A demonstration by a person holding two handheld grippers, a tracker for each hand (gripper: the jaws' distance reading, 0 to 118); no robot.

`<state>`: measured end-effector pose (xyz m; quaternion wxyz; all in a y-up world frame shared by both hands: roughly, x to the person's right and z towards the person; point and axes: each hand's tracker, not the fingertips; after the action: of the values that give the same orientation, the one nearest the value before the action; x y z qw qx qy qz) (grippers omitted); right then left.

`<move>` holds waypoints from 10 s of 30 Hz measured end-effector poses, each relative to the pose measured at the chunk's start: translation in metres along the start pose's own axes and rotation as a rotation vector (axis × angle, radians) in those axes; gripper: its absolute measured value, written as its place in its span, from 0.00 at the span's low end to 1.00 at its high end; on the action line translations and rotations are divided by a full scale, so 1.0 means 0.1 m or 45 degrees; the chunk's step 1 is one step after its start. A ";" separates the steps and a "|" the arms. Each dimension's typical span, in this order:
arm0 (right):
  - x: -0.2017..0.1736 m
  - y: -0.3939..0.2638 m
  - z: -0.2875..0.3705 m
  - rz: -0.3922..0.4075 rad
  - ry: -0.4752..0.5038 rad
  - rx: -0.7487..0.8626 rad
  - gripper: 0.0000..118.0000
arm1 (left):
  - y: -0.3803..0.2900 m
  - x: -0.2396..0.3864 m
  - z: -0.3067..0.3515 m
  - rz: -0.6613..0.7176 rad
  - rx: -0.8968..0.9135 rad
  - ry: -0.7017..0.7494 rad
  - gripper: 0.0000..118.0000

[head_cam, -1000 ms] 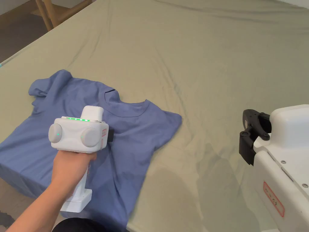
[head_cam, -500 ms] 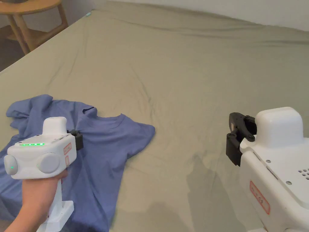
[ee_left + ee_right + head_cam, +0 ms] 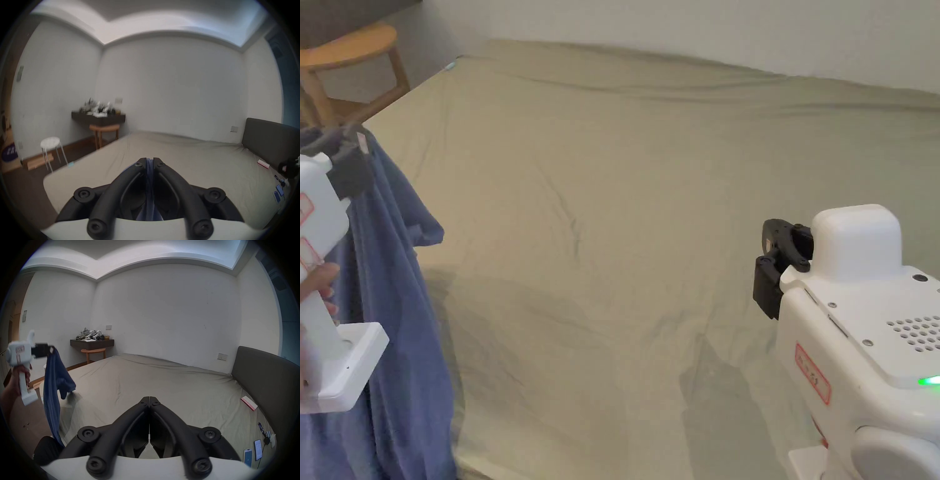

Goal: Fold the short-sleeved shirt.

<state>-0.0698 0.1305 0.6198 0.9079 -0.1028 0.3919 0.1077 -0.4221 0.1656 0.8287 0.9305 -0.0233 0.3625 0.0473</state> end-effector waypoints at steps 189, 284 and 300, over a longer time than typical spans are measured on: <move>2.94 2.30 -0.38 0.261 -0.713 0.381 0.05 | 2.26 1.57 -1.35 -0.200 0.131 -0.175 0.01; 1.26 -0.19 -0.82 0.109 -0.357 -0.147 0.01 | -0.92 2.12 -1.23 -0.401 -0.226 -0.188 0.00; 2.20 -0.89 -1.50 -0.001 -0.448 -0.476 0.01 | -2.32 1.65 -4.02 -0.374 -0.992 -0.018 0.95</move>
<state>-0.0013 0.0301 0.3672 0.9274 -0.2488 0.2009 0.1941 -0.5472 -0.0848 0.4234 0.8515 -0.4246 0.3039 0.0480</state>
